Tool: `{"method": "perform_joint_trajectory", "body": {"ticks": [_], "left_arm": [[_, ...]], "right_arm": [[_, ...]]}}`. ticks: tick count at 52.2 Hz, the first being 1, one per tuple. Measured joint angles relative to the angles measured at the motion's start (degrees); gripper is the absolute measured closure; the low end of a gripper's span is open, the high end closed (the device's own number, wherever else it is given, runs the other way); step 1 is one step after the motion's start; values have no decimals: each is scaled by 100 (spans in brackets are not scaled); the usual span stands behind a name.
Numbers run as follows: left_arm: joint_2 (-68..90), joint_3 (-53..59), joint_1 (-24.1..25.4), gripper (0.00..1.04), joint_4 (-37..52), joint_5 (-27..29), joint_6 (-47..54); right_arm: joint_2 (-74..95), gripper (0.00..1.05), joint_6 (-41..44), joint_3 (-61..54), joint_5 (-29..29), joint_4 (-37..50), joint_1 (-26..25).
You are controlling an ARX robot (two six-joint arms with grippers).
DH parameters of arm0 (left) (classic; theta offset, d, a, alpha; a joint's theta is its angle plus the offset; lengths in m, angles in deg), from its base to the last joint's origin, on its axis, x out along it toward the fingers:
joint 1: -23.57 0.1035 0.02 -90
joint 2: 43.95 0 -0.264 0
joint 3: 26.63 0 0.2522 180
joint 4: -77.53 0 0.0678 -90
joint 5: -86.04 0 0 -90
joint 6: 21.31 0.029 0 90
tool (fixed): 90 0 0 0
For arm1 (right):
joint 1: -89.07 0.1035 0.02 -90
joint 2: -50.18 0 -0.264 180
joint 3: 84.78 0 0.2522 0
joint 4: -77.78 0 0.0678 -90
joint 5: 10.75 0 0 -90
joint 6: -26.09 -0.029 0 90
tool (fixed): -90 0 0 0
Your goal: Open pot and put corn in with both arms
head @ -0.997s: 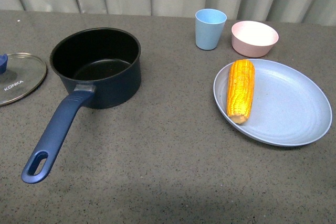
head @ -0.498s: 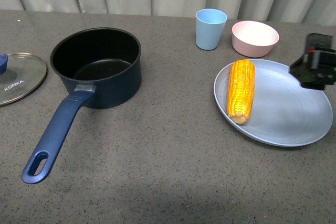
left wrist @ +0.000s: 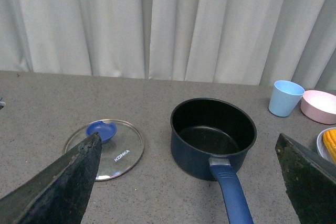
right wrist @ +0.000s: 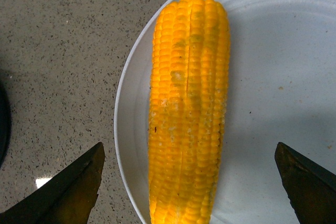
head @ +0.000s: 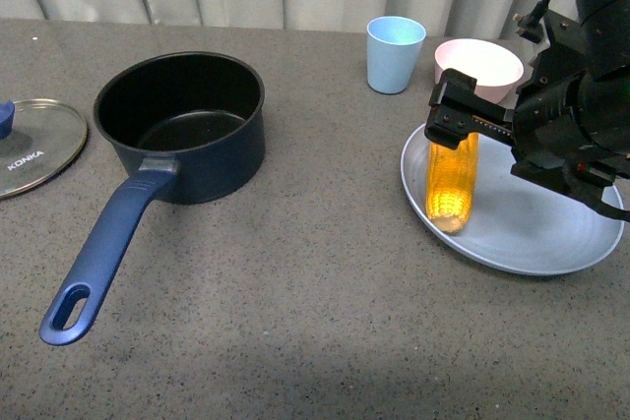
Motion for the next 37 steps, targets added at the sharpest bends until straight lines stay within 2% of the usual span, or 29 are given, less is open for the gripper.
{"method": "perform_joint_trajectory", "body": {"ticks": [32,35,37], "left_arm": [[0,0,0,7,-2,-2,0],[0,0,0,7,-2,0,0],[0,0,0,7,-2,0,0]], "right_arm": [[658,9,-273,748,-203,-691,63],[673,15,-295,789,-232,-713,68],[686,22,-308,815,-271,-750,72]]}}
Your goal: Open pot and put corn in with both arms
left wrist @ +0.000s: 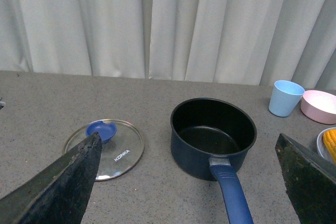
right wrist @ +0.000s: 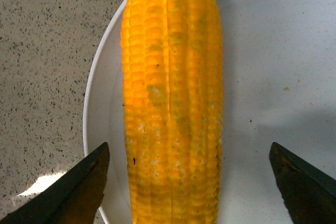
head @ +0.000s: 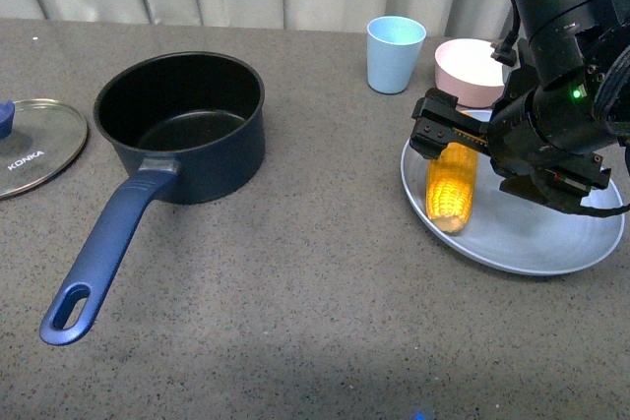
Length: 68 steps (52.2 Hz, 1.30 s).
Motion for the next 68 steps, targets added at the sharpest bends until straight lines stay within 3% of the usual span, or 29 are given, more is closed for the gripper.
{"method": "perform_joint_trajectory", "body": {"ticks": [15,27,37,49,56,68], "left_arm": [[0,0,0,7,0,-2,0],[0,0,0,7,0,0,0],[0,0,0,7,0,0,0],[0,0,0,7,0,-2,0],[0,0,0,7,0,0,0],[0,0,0,7,0,0,0]], "right_arm": [[57,63,-46,105,48,-157,35],[57,84,-48,122,55,-179,31],[-114,94,24,-164,83,256,20],[-1045,96,575,-721,1049,1049,326],[-1064,97,1029,-407,1631,1032,710],[-457,97,994,826,2262,656,1038]]}}
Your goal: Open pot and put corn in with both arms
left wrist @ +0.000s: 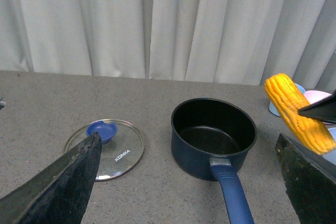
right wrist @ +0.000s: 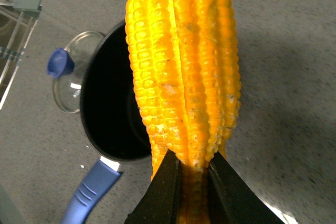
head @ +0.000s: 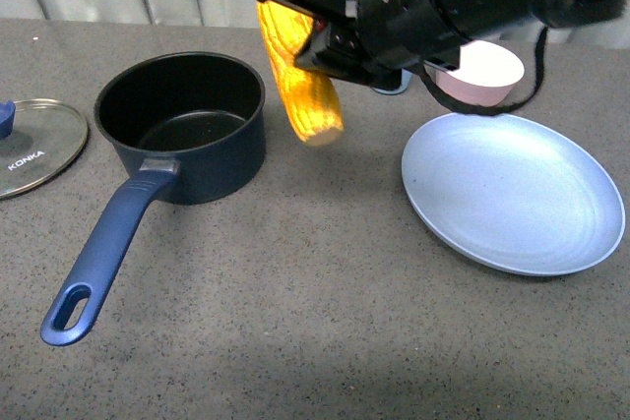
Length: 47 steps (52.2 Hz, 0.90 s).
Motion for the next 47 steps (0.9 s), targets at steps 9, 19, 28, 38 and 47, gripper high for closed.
{"method": "perform_joint_trajectory", "body": {"ticks": [9,19,28,38,47], "left_arm": [[0,0,0,7,0,0,0],[0,0,0,7,0,0,0],[0,0,0,7,0,0,0],[0,0,0,7,0,0,0],[0,0,0,7,0,0,0]], "right_arm": [[901,97,-275,1609,356,-621,238],[1478,97,-323,2564,389,-1137,505],[1829,97,-330,3126,308,-1469,673],[2177,98,-391,3620,107,-1722,741],[2299,75,-376,3744,87,-1908,739]]}}
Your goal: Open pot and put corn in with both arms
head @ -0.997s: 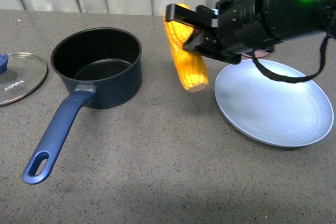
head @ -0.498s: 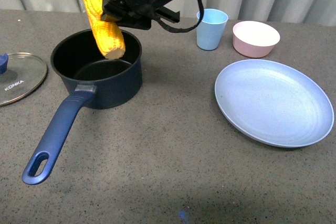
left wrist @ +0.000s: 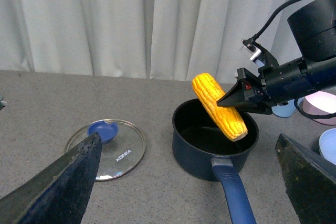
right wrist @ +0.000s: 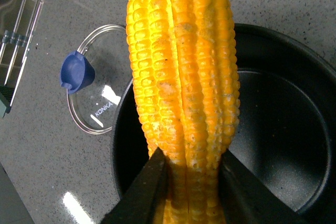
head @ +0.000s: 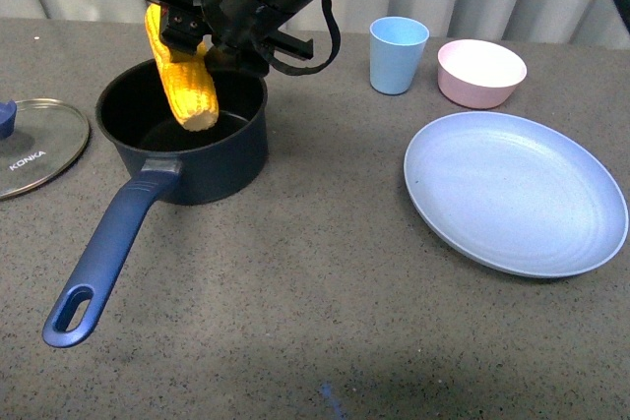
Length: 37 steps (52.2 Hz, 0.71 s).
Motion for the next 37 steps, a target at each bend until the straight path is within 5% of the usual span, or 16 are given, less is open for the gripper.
{"method": "perform_joint_trajectory", "body": {"ticks": [19,27,37], "left_arm": [[0,0,0,7,0,0,0],[0,0,0,7,0,0,0],[0,0,0,7,0,0,2]], "right_arm": [[-155,8,-42,-352,-111,162,-59],[-520,10,-39,-859,-367,479,-127],[-2262,9,538,-2907,-1777,1703,-468]]}}
